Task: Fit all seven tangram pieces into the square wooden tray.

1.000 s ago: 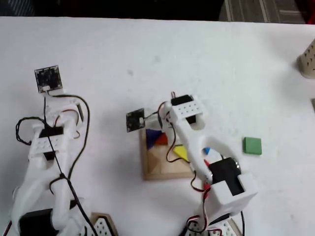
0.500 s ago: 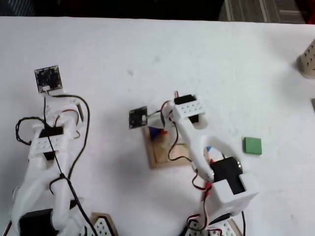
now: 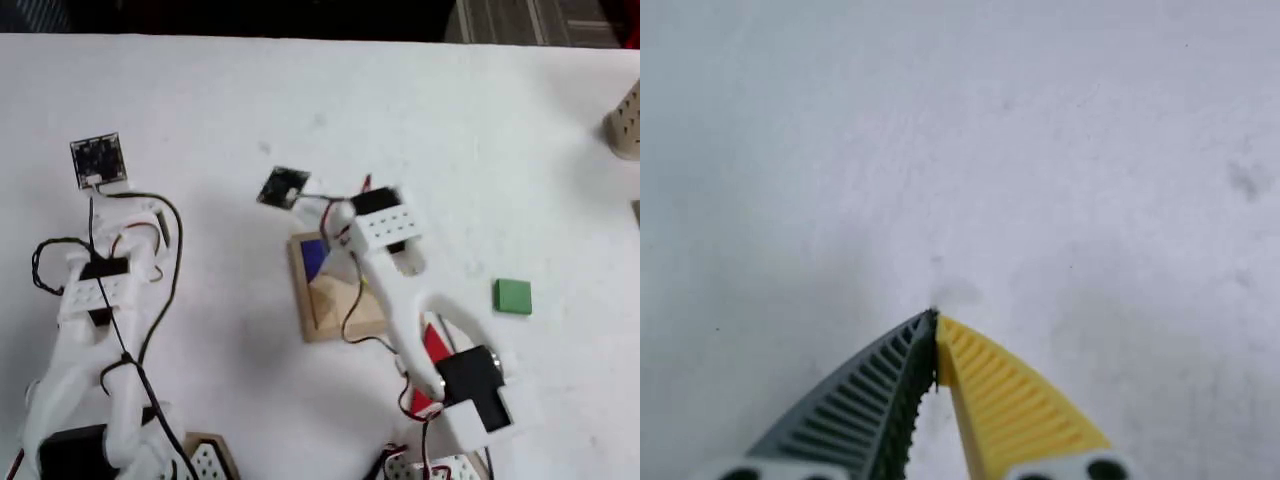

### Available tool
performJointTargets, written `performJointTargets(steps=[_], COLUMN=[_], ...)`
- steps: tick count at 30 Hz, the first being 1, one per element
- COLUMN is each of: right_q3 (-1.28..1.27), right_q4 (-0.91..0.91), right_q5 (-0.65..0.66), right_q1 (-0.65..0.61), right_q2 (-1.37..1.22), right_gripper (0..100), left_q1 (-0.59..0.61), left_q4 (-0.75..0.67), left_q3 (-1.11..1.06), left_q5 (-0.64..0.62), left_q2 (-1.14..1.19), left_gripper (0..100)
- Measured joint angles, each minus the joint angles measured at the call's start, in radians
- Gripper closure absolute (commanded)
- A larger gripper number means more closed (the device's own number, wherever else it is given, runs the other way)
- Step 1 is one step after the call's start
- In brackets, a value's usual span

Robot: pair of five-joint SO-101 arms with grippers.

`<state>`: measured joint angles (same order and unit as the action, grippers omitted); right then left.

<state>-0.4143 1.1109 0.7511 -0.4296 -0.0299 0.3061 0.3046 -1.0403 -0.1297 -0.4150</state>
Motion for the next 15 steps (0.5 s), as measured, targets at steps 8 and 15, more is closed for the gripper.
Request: performJointTargets(steps=[8, 15], right_q3=[-0.048, -0.048], right_q4=[-0.144, -0.238], right_q5=[-0.212, -0.219], right_q1=[0.017, 0.078], right_q2=[-0.112, -0.124], right_gripper=[97.7, 97.7], left_q1=[0.000, 0.000], left_q4=[0.000, 0.000], left_q3=[0.000, 0.000], left_q5=[0.000, 0.000], left_q2=[0.000, 0.000], left_gripper=[98, 98])
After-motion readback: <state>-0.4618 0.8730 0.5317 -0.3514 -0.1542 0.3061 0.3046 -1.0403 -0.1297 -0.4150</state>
